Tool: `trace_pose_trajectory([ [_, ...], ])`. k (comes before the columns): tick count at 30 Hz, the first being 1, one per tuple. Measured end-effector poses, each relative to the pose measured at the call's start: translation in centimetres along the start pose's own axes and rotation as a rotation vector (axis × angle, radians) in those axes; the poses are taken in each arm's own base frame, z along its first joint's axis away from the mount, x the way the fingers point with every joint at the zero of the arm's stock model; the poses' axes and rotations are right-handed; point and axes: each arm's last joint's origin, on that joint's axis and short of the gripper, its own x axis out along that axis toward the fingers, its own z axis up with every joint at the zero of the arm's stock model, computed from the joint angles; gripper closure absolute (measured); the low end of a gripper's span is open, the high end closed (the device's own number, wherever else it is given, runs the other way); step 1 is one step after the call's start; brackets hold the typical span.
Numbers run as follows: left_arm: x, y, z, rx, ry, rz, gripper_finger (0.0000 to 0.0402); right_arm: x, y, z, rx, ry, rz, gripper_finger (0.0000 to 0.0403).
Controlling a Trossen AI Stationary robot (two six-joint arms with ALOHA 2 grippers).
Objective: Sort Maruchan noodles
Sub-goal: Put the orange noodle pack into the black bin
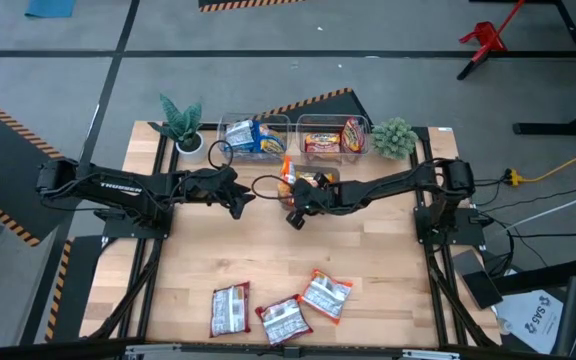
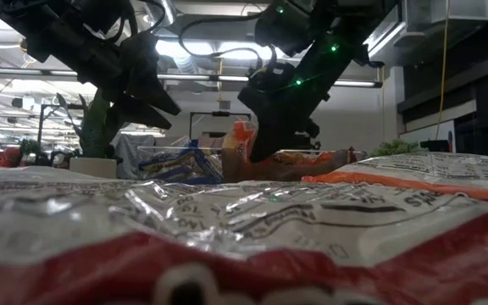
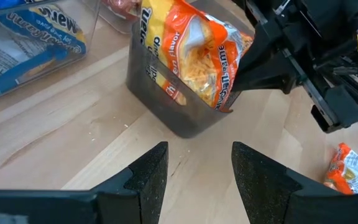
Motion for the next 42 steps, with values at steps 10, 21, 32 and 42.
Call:
trace_pose_trajectory([
  [10, 0.0, -0.1, -0.1, -0.001, 0.034, -0.049, 0.023, -8.7, 0.4, 3.4, 0.012, 0.018, 0.24, 0.0402],
  [21, 0.0, -0.2, -0.1, -0.001, 0.048, -0.068, 0.023, -15.9, 7.6, -3.3, 0.063, 0.286, 0.472, 0.0386],
  [32, 0.0, -0.2, -0.2, 0.01, 0.051, -0.066, 0.023, -17.2, 15.1, -8.6, 0.048, 0.232, 0.672, 0.0131],
  [42, -0.1, -0.3, -0.5, 0.018, 0.07, -0.066, 0.023, -12.1, 17.0, -13.5, -0.038, 0.313, 0.5, 0.007],
])
